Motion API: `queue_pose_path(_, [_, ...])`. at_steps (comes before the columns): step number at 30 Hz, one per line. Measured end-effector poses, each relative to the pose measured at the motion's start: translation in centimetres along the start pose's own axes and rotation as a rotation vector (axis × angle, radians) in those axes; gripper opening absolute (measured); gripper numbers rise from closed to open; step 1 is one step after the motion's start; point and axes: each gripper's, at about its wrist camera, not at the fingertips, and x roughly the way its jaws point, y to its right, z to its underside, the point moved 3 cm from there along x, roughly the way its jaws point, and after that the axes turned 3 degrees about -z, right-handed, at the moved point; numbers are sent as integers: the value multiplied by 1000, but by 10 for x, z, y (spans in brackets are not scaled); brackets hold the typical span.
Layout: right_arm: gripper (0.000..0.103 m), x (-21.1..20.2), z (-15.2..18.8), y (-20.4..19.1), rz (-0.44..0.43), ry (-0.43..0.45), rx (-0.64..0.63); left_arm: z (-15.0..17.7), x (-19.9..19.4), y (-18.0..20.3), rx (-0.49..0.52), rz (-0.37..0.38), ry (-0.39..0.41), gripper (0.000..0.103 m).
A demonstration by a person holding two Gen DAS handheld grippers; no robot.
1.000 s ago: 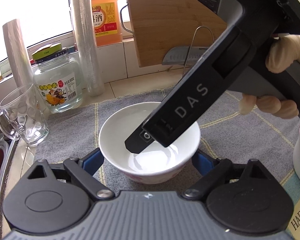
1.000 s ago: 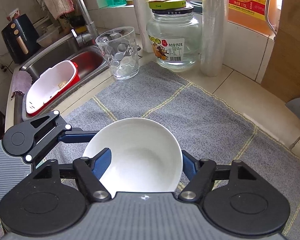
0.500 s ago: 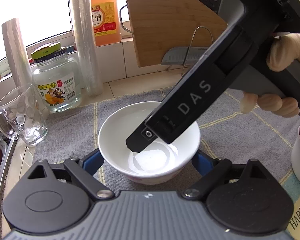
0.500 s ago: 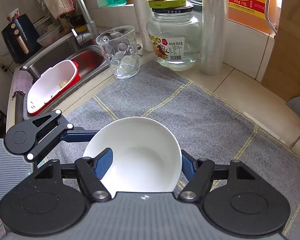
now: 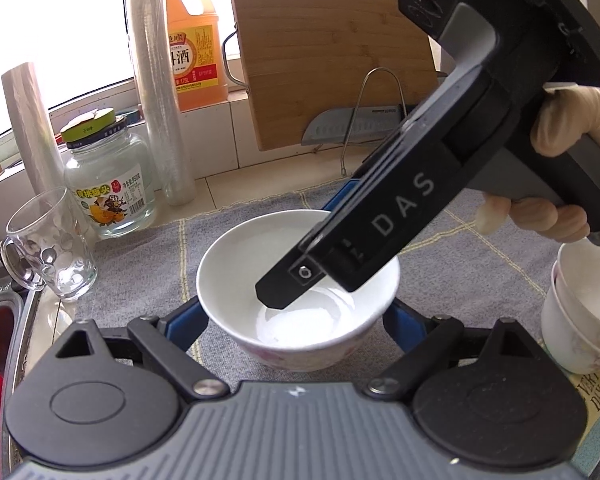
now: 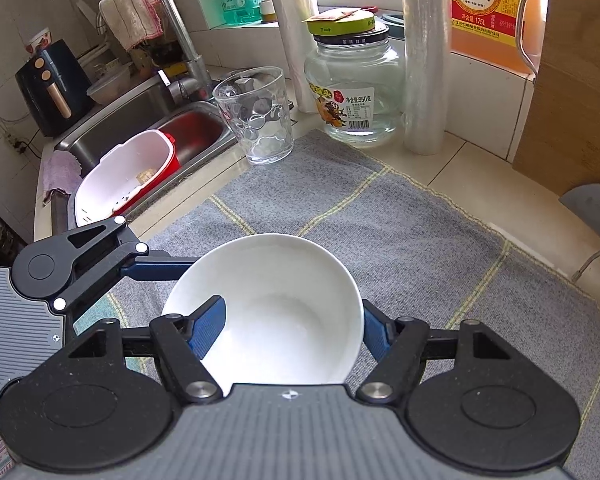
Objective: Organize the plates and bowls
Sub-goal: 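Lift the floral bowl with the right tool and carry it to the bowl stack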
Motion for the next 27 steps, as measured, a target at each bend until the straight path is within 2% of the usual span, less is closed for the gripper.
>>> queue_pose_path(13, [76,-55,35,-33,-6,51,12,-6,-51,37,17,40,-7,93])
queue_pose_path(27, [76,-104,73,-54,14,86,41,-7,-88,69,56,93,-10,93])
